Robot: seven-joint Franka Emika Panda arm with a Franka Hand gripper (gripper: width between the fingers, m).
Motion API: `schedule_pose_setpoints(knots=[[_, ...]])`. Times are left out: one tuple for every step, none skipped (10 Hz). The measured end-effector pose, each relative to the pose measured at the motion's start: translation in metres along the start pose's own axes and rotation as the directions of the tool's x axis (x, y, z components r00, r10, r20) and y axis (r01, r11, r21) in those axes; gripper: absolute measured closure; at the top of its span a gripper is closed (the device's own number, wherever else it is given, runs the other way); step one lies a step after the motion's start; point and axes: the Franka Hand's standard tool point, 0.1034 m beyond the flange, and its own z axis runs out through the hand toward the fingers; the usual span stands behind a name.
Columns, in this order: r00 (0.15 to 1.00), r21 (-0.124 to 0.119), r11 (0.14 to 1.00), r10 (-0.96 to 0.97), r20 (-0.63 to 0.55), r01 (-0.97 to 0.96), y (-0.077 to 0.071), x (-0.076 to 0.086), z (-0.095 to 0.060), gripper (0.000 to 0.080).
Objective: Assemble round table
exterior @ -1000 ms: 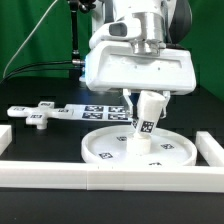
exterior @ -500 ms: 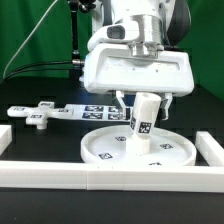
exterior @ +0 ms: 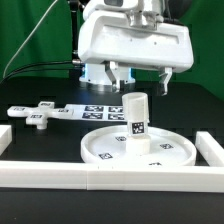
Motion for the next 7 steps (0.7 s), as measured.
schedule_pose_setpoints(knots=[[1.000, -0.005, 1.000, -0.003, -0.008, 0.003, 0.002, 0.006, -0.007, 0.0151], [1.000, -0.004, 1.000, -0.003, -0.009, 0.003, 0.002, 0.005, -0.005, 0.0151], [1.000, -0.003, 1.000, -0.003, -0.007, 0.003, 0.001, 0.004, -0.005, 0.0151], [1.000, -0.003, 1.000, -0.003, -0.007, 0.003, 0.001, 0.004, -0.005, 0.0151], [1.000, -0.006, 1.000, -0.022, -0.006, 0.022, 0.004, 0.002, -0.002, 0.0151], [0.999, -0.006, 0.999, -0.031, 0.011, 0.031, 0.012, -0.007, 0.007, 0.0151], [0.999, -0.003, 1.000, -0.031, 0.023, 0.031, 0.015, -0.006, 0.010, 0.0151]])
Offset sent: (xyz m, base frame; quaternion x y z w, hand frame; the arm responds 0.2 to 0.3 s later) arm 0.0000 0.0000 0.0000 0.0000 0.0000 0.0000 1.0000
